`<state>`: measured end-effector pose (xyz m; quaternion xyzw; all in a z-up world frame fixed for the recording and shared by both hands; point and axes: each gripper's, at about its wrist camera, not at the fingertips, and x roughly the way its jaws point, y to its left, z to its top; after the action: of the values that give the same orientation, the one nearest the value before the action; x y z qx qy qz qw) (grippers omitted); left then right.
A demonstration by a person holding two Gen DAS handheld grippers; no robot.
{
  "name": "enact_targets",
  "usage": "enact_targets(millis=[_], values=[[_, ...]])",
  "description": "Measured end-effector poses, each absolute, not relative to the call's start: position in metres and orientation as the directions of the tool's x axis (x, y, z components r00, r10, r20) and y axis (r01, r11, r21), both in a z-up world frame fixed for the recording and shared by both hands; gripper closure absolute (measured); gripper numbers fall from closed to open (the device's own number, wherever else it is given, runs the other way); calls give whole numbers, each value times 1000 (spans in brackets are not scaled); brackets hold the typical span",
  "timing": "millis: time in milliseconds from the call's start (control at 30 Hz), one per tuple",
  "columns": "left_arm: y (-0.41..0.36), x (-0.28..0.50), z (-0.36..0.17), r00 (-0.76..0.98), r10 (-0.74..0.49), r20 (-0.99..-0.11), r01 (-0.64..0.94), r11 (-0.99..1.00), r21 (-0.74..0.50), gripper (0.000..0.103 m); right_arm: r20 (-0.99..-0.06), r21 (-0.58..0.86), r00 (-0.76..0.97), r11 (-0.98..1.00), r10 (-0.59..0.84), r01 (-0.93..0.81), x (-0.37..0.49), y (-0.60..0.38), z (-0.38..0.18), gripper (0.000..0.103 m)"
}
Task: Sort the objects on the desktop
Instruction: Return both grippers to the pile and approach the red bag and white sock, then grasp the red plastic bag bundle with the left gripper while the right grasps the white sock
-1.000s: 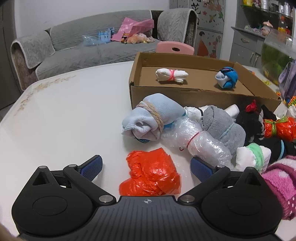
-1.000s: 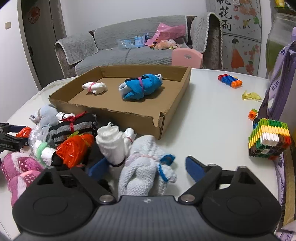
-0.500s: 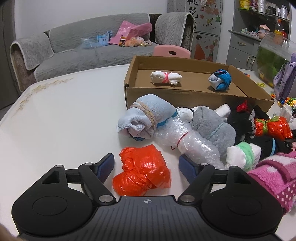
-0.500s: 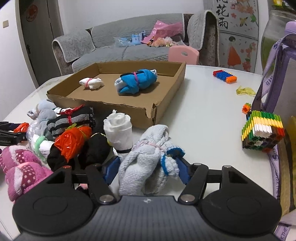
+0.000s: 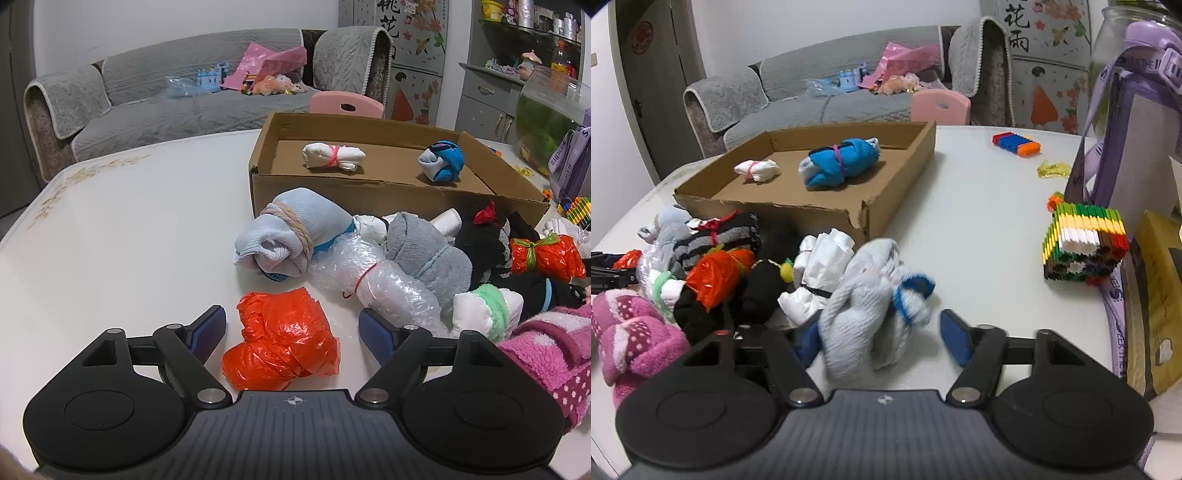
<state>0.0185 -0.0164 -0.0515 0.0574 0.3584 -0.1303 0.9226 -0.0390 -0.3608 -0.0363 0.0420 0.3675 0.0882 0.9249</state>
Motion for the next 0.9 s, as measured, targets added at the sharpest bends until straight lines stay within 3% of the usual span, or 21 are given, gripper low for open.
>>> enact_targets(millis=[167,233,300,333,700,900], values=[[-17,17,-52,709,-204,-675,287,958,13,22,-668,149,723,984,176,-101,-32,-369,-38,57],[-17,15,-51,712,-209,-670,290,957,10,29,-667,149,725,984,175,-101,-29,-370,-38,59],[-17,14,-50,717,-210,-665,288,958,9,47,-664,146,728,985,170,-97,-29,-371,-38,60],[-16,13,-49,719,-210,-663,285,959,5,51,-662,142,731,985,166,-95,-30,-370,-38,61],[-11,2,-39,713,-206,-670,270,963,-9,53,-628,153,760,984,167,-90,-40,-374,-28,62],[-7,-3,4,750,-217,-625,273,962,-5,52,-564,185,802,977,196,-109,-47,-377,-2,62]])
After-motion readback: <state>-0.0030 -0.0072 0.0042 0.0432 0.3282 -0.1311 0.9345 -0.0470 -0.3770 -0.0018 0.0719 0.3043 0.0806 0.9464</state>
